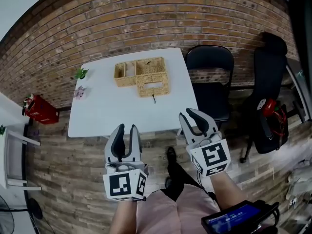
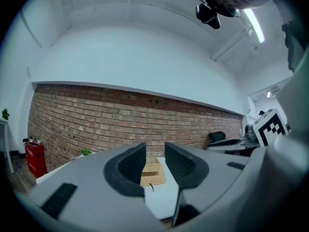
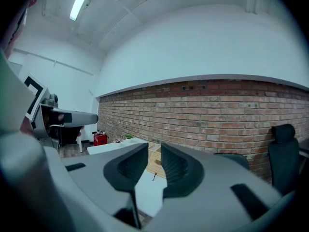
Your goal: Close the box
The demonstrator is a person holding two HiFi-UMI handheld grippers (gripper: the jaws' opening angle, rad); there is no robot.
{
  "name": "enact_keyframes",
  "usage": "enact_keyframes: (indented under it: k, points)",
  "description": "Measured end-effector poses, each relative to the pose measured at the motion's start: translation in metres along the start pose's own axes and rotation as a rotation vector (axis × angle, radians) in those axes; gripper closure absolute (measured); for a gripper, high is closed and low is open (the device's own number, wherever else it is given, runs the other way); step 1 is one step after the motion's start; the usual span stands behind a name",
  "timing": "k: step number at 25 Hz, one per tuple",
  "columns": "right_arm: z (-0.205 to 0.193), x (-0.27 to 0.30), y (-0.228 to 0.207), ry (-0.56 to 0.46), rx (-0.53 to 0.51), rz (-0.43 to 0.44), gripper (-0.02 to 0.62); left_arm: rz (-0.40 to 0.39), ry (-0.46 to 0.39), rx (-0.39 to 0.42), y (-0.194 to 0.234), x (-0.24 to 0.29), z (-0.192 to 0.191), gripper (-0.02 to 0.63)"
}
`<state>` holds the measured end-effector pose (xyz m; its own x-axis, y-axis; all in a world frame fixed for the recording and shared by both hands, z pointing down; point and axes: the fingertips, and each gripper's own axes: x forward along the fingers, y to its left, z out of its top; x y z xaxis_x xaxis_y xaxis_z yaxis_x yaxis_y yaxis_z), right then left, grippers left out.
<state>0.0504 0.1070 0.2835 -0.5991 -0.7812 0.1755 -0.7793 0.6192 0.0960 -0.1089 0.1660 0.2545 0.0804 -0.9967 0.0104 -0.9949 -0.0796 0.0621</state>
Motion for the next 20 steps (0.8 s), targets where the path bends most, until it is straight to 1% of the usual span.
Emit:
enact_keyframes:
  k: [6,11,16,20]
  points:
    - [-0.022,0.034,-0.023,0.028,0.032,0.002,0.511,-0.017,0.053,-0.001,0.004,0.043,-0.024,0.477]
    - [-0.036,0.078,-0.05,0.059,0.057,0.013,0.509,-0.028,0.094,0.002,0.01,0.091,-0.04,0.477]
    - [-0.037,0.126,-0.075,0.058,0.082,0.053,0.503,-0.021,0.123,0.007,0.02,0.143,-0.047,0.477]
    - [-0.036,0.161,-0.097,0.056,0.096,0.076,0.499,-0.002,0.128,0.017,0.028,0.182,-0.044,0.477]
